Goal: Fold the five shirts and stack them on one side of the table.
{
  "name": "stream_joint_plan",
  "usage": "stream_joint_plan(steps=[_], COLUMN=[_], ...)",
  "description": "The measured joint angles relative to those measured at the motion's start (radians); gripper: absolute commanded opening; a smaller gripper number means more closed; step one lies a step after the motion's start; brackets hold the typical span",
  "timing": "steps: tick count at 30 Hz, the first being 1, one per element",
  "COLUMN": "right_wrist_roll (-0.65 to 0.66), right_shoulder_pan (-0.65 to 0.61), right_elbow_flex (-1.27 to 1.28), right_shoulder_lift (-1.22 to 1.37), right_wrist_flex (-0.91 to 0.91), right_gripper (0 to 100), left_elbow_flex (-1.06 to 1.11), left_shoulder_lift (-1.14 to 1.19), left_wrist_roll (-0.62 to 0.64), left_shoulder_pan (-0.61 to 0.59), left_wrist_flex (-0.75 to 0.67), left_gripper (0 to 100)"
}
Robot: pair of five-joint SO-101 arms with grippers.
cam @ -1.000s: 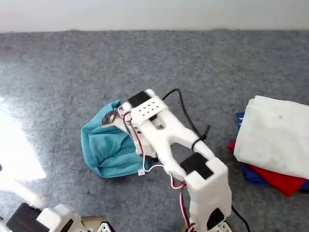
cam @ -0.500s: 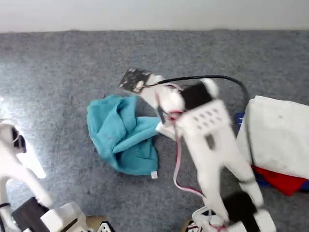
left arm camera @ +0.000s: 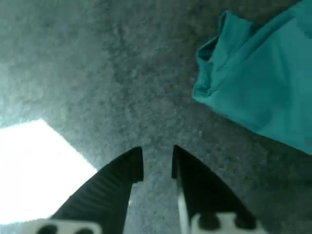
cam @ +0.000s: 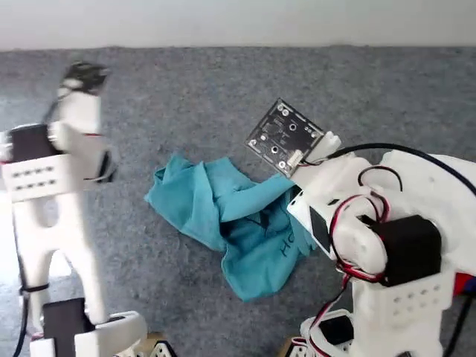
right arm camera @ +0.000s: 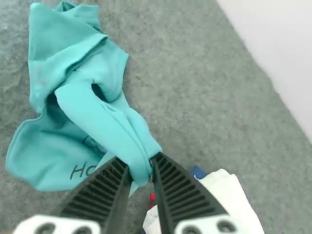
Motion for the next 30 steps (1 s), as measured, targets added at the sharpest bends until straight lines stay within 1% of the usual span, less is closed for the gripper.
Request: stream_joint_plan(steps=[3, 5, 9, 14, 18, 22, 30], right_wrist_roll=[0.000, 0.000, 0.000, 0.000, 0.000, 0.000, -0.031], right_shoulder_pan=[0.000, 0.002, 0.002, 0.000, 0.002, 0.000, 0.003], right_elbow_flex=[0.034, 0.060, 0.124, 0.279, 0.434, 0.539, 0.594], right_shoulder_lift=[-0.014, -0.028, -0.075, -0.160, -0.227, -0.285, -0.315], right_wrist_flex=[0.000, 0.000, 0.000, 0.000, 0.000, 0.000, 0.000], right_gripper=[0.8, 0.8, 0.8, 0.9, 0.9, 0.9, 0.9], left_elbow_flex=[0.000, -0.002, -0.002, -0.043, -0.163, -0.336, -0.641], left_shoulder_lift=[0.000, 0.015, 0.130, 0.325, 0.486, 0.640, 0.937], left_wrist_roll=[0.064, 0.100, 0.173, 0.190, 0.190, 0.190, 0.190], left_shoulder_pan=[0.117, 0.170, 0.230, 0.285, 0.327, 0.358, 0.428], left_wrist_flex=[-0.069, -0.115, -0.170, -0.215, -0.218, -0.218, -0.189], left_gripper=[17, 20, 23, 23, 23, 23, 23])
